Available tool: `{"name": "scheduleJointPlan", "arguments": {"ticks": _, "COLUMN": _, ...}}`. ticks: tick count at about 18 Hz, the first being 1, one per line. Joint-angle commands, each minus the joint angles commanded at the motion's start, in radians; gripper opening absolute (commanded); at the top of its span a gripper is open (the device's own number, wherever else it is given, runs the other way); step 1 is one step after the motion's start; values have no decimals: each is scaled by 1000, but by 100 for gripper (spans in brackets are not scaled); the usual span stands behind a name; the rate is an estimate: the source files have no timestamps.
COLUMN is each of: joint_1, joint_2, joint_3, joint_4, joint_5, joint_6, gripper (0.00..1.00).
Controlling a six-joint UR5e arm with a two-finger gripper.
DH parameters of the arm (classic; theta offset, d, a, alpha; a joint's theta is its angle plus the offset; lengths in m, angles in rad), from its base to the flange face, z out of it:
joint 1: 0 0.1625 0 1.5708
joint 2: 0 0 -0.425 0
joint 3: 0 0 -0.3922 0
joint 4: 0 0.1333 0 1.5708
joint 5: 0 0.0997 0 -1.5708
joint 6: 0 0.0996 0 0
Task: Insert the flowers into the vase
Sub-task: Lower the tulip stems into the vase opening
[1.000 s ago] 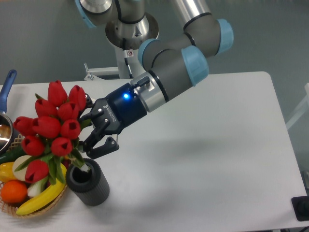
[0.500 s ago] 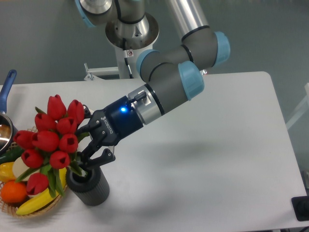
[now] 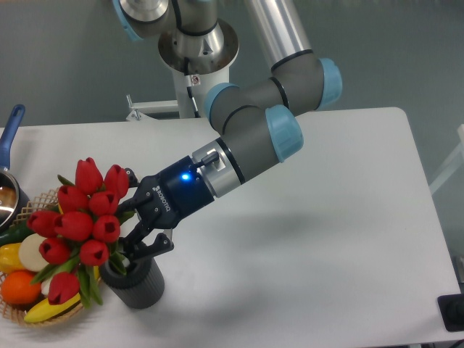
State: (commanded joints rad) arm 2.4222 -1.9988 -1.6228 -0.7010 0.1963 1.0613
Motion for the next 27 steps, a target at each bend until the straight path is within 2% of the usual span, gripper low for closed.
{"name": "scheduleJointPlan", "arguments": {"ticks": 4, "joint_1": 2, "joint_2": -9, "joint_3": -60, "joint_4": -2, "joint_5": 3, "joint_6": 54, "gripper": 25}}
{"name": "scheduleJointPlan", "arguments": {"ticks": 9, "joint_1": 8, "joint_2": -37, "joint_3": -63, "joint_4": 2, "joint_5": 11, "joint_6": 62, "gripper": 26}}
{"name": "scheduleJointPlan", "arguments": {"ticks": 12, "joint_1": 9, "joint_2": -44, "joint_3": -63, "joint_4": 2, "joint_5": 60, "joint_6": 63, "gripper": 28}}
{"name": "scheduleJointPlan", "arguments": {"ticks": 17, "joint_1": 8, "joint_2": -67, "joint_3": -65, "joint_4": 2, "joint_5": 83, "joint_6": 97, "gripper": 38}}
{"name": "scheduleJointPlan", "arguments": {"ticks": 27, "joint_1": 9, "joint_2": -63, "joint_3": -98, "joint_4": 2, "joint_5": 89, "joint_6": 126, "gripper": 46}}
